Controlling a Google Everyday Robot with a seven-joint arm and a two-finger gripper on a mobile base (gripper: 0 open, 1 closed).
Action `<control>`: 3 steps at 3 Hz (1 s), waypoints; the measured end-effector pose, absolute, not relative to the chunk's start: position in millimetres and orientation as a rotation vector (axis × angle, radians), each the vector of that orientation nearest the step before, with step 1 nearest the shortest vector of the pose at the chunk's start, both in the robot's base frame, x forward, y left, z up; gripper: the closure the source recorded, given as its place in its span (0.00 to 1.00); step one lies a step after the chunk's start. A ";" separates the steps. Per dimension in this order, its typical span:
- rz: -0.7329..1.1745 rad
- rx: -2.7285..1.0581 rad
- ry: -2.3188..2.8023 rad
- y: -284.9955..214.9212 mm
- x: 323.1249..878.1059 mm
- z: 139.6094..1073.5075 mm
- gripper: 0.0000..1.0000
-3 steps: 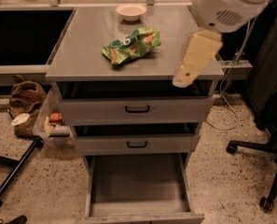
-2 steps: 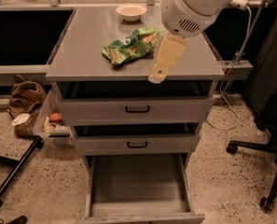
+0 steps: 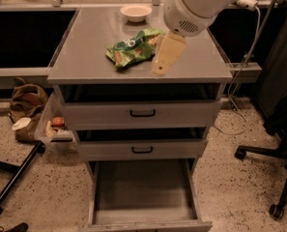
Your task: Place green rice chip bag into bottom drawer
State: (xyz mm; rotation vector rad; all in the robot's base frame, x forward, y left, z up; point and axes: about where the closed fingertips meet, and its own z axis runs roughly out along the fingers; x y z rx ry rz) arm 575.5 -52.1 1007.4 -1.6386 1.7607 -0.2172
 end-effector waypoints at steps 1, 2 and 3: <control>-0.245 -1.585 1.713 -39.4 646.5 996.7 0.00; -0.237 -1.573 1.693 -21.5 706.2 979.6 0.00; -0.185 -1.576 1.694 -3.9 744.7 953.7 0.00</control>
Offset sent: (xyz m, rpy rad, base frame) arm 0.2062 0.0512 -0.0486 0.0755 -0.0989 0.0056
